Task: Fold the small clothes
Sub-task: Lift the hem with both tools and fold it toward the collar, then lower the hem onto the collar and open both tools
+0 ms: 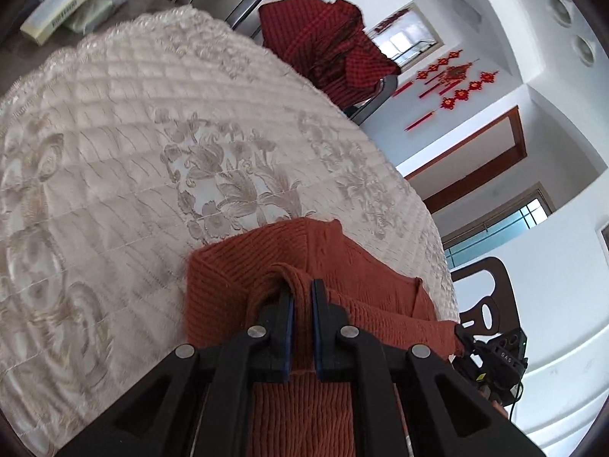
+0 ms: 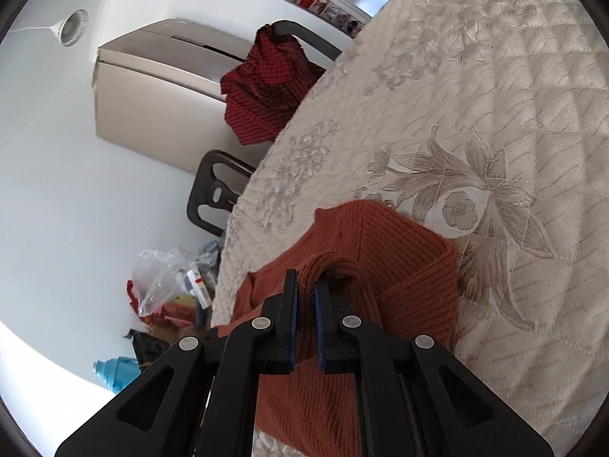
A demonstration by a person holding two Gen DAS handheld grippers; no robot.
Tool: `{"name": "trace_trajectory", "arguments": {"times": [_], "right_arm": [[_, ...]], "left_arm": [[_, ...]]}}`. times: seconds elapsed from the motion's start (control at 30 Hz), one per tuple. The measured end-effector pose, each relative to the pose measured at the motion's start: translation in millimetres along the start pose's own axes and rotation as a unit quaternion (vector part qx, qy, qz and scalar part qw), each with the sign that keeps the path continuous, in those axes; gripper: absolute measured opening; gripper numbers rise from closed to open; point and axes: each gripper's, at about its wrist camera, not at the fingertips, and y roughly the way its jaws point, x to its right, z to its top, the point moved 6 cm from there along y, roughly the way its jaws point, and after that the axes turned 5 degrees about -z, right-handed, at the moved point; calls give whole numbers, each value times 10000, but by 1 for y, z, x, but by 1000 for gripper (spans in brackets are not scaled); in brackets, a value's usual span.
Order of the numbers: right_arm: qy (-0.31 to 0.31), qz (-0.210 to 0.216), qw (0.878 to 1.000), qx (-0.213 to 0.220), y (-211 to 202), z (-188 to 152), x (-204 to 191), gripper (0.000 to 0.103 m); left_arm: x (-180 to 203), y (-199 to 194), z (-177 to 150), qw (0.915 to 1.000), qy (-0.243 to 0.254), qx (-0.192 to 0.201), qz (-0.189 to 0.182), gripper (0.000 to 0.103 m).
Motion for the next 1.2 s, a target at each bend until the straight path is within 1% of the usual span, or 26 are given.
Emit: {"name": "trace_trajectory", "arguments": {"times": [0.07,0.1,0.17,0.2,0.23,0.3,0.33,0.4,0.47,0.53,0.6,0.63,0.7,0.77,0.8,0.9,0.97,1.0,1.07,1.1,1.13,1.17,1.2], "right_arm": [[136,-15,9999,-17,4,4,5,9],[218,16,9998,-18,6,7,6,10],[336,64,9994,-6,8,10,8,11],[361,82,9993,103,7,14,9,18],[348,58,9992,191,6,18,9,21],[287,-2,9989,381,1,23,6,36],[253,1,9987,436,-1,25,4,38],[34,27,9987,513,-8,26,-3,38],[-321,-98,9978,577,-14,25,-11,38],[-576,-225,9965,555,-14,22,-17,38],[-817,-330,9952,432,-11,16,-22,38],[-969,-370,9940,361,-8,12,-25,38],[-1357,-594,9887,249,-2,3,-31,38],[-1616,-850,9830,188,5,0,-32,38],[-1717,-1067,9791,218,8,2,-31,38],[-1877,-1458,9709,299,15,14,-26,38],[-1953,-1672,9662,176,24,19,-24,38],[-2016,-1756,9635,129,27,21,-25,38],[-2235,-1882,9564,-21,38,21,-26,38],[-2337,-2037,9506,-121,45,21,-25,35],[-2405,-2156,9462,-195,47,20,-23,27],[-2489,-2270,9412,-276,51,20,-21,6],[-2518,-2249,9409,-271,51,21,-20,6]], "left_arm": [[0,3,4,10000,-59,7,-8,11],[0,5,6,10000,-87,30,-8,13],[-1,5,14,9998,-145,127,7,23],[-2,4,19,9996,-155,224,26,34],[-3,2,24,9992,-167,354,70,43],[-4,-4,31,9982,-226,558,53,43],[-4,-8,33,9979,-219,603,39,43],[2,-18,35,9972,-5,737,124,43],[9,-25,32,9961,302,797,218,44],[16,-29,25,9953,575,734,258,44],[25,-29,14,9939,878,614,271,44],[29,-29,8,9925,1051,564,287,44],[36,-26,-2,9888,1380,447,340,44],[37,-20,-4,9838,1622,436,621,44],[35,-17,-1,9825,1651,427,753,44],[27,-4,13,9783,1680,313,1171,44],[19,8,21,9769,1593,87,1422,44],[14,15,24,9774,1465,-73,1520,44],[8,24,27,9788,1327,-212,1549,42],[7,28,28,9784,1324,-228,1573,30],[7,31,28,9767,1368,-260,1633,16],[8,34,27,9753,1431,-299,1659,12],[10,35,27,9747,1471,-302,1657,10]]}}
